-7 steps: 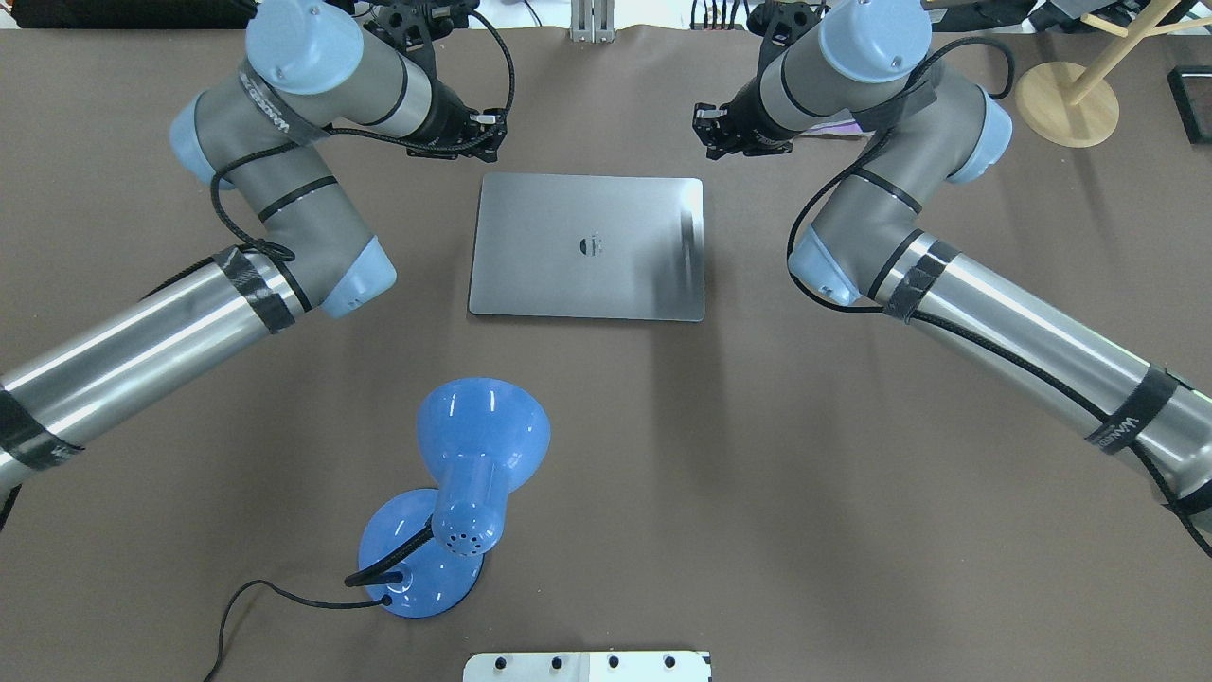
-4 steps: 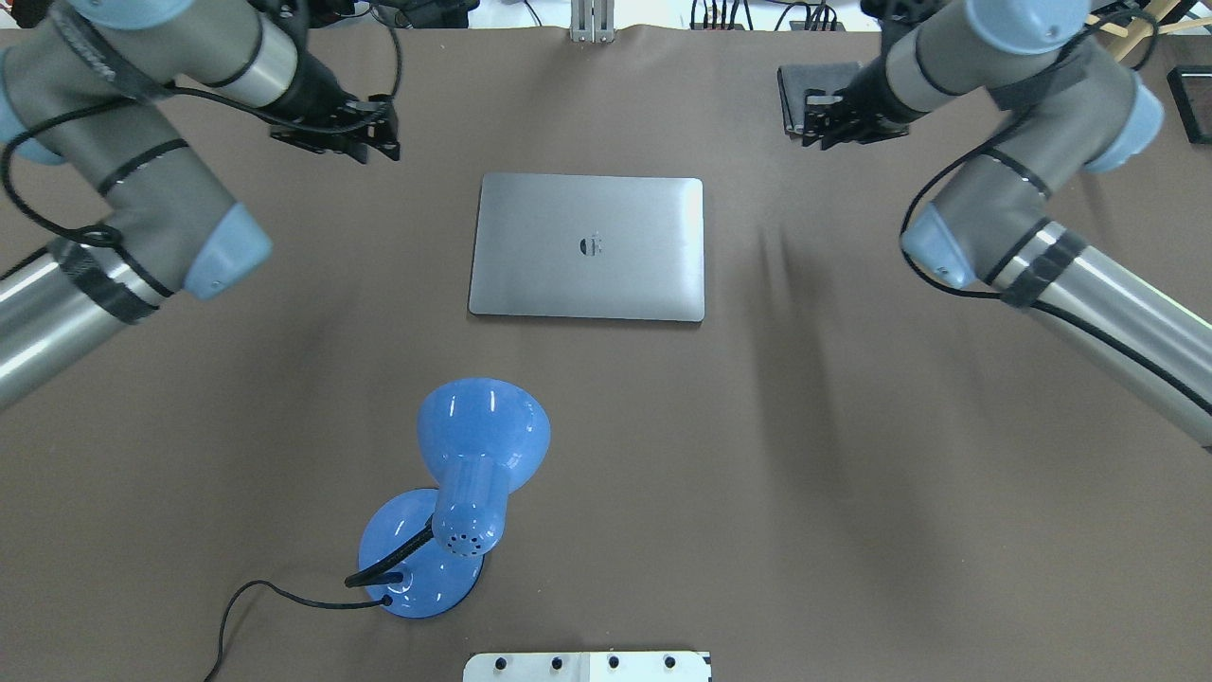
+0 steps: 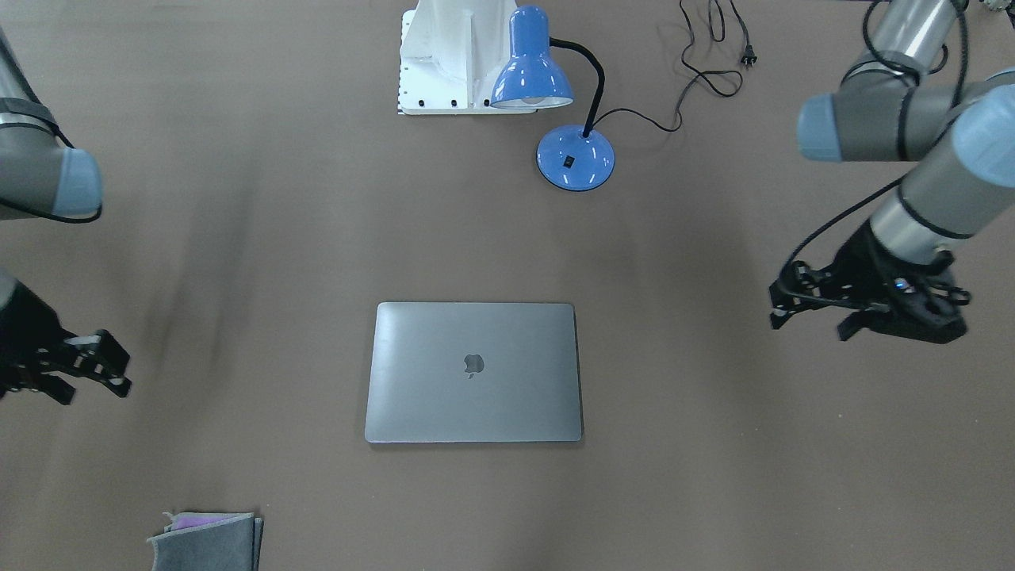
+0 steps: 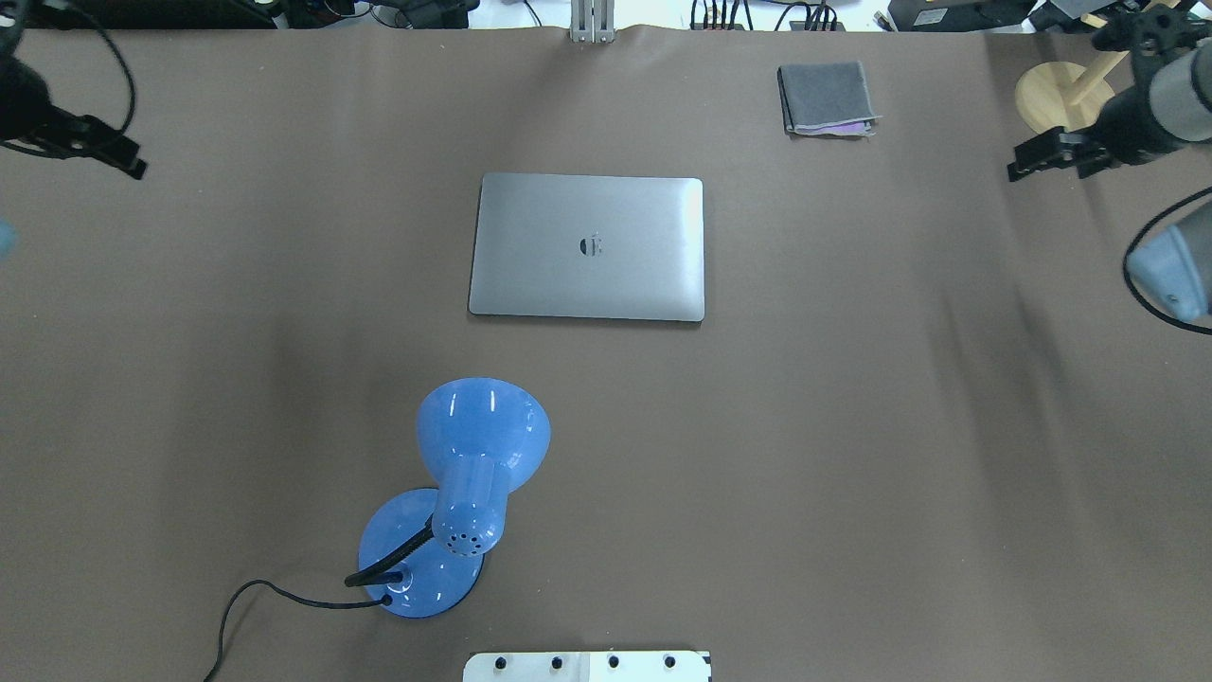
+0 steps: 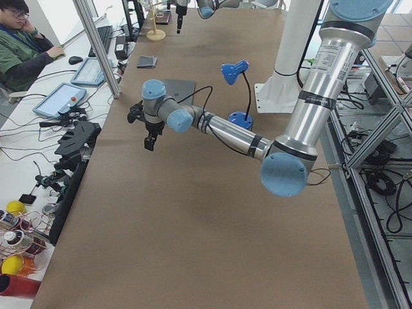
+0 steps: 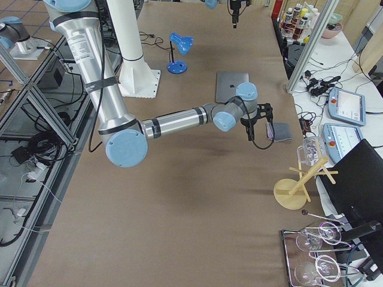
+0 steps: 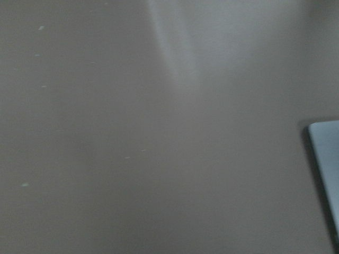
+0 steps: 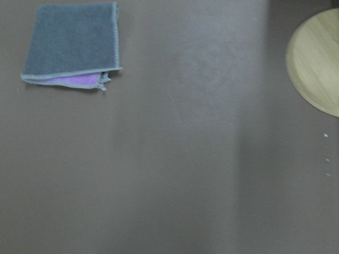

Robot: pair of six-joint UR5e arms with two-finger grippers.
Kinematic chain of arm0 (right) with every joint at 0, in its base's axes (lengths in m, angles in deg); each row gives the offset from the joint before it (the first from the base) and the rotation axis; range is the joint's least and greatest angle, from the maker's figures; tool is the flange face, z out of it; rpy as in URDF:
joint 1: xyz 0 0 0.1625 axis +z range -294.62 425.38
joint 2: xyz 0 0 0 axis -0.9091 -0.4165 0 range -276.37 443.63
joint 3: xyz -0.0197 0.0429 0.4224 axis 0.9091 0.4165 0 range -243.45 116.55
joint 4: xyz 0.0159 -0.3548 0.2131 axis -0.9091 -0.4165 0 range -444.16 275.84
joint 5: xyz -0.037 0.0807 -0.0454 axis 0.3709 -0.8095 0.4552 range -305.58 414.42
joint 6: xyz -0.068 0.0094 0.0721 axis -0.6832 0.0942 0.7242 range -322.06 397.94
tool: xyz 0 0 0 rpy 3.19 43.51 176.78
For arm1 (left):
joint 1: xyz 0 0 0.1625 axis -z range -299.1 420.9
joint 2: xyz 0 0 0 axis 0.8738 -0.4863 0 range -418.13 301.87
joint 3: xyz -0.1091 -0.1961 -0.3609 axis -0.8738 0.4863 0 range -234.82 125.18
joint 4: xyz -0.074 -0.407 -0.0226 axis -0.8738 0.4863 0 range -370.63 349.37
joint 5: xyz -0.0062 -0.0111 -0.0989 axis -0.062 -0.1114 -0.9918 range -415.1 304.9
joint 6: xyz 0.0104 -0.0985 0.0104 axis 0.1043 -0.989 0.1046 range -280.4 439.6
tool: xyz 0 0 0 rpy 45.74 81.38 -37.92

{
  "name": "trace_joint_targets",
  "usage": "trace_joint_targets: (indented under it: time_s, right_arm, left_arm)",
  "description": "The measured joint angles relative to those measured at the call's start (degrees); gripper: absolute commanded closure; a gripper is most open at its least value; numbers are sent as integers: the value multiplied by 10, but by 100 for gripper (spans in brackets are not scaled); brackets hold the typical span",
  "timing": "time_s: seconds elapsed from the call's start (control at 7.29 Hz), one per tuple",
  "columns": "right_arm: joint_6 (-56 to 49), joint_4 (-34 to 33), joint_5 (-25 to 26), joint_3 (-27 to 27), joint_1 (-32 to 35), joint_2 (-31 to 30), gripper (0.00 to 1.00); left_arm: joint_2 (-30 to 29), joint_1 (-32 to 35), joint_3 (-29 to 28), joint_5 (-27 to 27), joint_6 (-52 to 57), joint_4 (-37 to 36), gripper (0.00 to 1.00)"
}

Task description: Close laptop

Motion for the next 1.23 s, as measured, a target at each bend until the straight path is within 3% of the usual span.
trace_joint_targets:
  time_s: [0.41, 0.69, 0.96, 1.23]
  right_arm:
    - [-147, -39, -17, -23, 87, -99, 0]
    - [-236, -65, -24, -35, 139, -140, 0]
    - [-280, -90, -23, -49, 163, -172, 0]
    - [-269, -95, -20, -50, 168, -181, 0]
  left_arm:
    - [91, 147, -12, -16, 256, -61, 1]
    - [130, 208, -36, -24, 349, -72, 1]
    - [152, 225, -46, -26, 364, -70, 1]
    - [151, 227, -51, -37, 277, -76, 1]
